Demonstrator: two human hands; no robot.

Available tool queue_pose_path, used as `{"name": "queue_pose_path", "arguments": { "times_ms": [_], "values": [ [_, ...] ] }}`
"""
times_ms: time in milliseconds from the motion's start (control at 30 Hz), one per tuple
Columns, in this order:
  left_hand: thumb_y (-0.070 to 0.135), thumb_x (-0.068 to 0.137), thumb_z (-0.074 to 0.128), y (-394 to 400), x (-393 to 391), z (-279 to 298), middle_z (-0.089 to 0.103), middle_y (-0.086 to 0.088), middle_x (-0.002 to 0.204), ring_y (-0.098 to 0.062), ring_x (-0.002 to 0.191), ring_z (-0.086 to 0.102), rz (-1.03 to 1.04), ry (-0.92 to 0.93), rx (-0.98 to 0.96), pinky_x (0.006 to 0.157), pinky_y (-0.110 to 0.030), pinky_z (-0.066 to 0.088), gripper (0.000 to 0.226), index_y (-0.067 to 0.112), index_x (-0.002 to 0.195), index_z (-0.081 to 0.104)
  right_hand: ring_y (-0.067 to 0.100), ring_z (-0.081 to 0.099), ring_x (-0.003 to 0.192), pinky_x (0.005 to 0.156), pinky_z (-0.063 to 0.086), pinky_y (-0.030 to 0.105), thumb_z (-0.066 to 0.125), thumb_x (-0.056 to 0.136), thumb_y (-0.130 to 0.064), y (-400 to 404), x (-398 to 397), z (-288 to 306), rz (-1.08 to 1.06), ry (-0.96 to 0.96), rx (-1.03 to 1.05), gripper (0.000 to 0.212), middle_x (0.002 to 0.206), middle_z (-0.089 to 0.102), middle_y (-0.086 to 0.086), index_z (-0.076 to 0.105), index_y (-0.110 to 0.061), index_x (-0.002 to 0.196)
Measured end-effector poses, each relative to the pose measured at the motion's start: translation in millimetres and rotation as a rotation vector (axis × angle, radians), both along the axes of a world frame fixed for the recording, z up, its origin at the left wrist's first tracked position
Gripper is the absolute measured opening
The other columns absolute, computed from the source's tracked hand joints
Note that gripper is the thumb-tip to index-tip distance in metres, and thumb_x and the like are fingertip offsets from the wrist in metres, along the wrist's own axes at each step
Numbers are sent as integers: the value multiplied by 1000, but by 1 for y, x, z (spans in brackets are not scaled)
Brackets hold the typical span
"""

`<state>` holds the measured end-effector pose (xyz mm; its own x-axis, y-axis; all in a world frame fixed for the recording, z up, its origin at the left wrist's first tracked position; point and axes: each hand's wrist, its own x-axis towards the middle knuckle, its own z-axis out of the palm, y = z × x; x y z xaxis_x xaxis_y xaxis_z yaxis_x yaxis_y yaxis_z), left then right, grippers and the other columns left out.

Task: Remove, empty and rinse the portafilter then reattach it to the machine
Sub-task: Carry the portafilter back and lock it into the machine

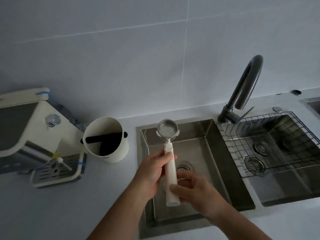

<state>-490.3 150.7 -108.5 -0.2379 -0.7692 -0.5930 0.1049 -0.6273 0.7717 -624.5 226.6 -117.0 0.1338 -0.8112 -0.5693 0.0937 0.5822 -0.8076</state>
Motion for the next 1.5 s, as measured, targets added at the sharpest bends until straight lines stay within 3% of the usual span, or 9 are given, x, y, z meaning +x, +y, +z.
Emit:
{"name": "queue_pose_path", "arguments": {
  "times_ms": [200,300,533,633,800,1000,1133,1333,1500],
  "values": [
    [18,89,64,9,41,-2,76,-6,97,-17,85,64,44,-9,-25,73,-32,51,14,17,95,77,20,76,84,68,58,24,73,86,-5,4,35,1,19,-2,-11,30,93,78,14,65,-9,114],
    [17,89,63,15,67,-1,74,-9,97,-18,84,63,52,-2,-39,77,-32,52,16,11,97,76,25,74,80,68,60,29,73,85,-1,5,58,4,29,8,-13,26,95,75,24,67,-7,109],
    [12,90,61,30,153,1,70,-6,84,-15,80,64,77,27,-72,72,-28,53,16,11,93,77,18,72,76,69,61,35,76,81,-2,7,139,2,116,91,-32,29,95,74,15,67,-11,107],
    [11,91,61,35,195,1,72,-6,84,-16,82,66,79,11,-83,72,-29,53,16,10,96,76,20,71,74,65,57,31,79,71,-9,11,177,3,152,55,-20,39,83,75,7,66,-10,108],
    [12,90,62,42,278,-5,74,-8,89,-17,84,68,73,-66,-105,72,-30,54,16,13,95,77,21,69,81,63,53,26,75,64,-19,17,257,2,190,53,19,50,93,72,9,64,-13,112],
    [21,86,66,43,352,-16,77,-7,94,-29,99,69,-22,-209,-130,95,-47,53,15,22,93,79,28,69,92,67,57,28,74,72,-16,21,330,-4,212,9,70,46,108,69,18,62,-16,116],
    [20,85,68,41,389,-20,77,-7,93,-31,98,69,-42,-220,-108,96,-47,52,14,21,93,79,29,69,96,69,58,31,66,93,-21,22,373,-9,166,-32,104,27,117,67,19,60,-19,119],
    [22,84,69,32,423,-23,77,-3,95,-26,99,69,-102,-254,-103,98,-48,50,19,20,100,78,25,71,92,72,59,35,65,92,-13,15,407,-14,121,-104,116,27,107,73,15,61,-12,119],
    [24,84,67,22,437,-27,76,-3,94,-25,98,68,-170,-284,-85,102,-51,46,18,18,98,78,32,67,104,75,59,36,66,92,-14,4,417,-18,203,-78,113,33,121,63,18,56,-18,123]
  ]
}}
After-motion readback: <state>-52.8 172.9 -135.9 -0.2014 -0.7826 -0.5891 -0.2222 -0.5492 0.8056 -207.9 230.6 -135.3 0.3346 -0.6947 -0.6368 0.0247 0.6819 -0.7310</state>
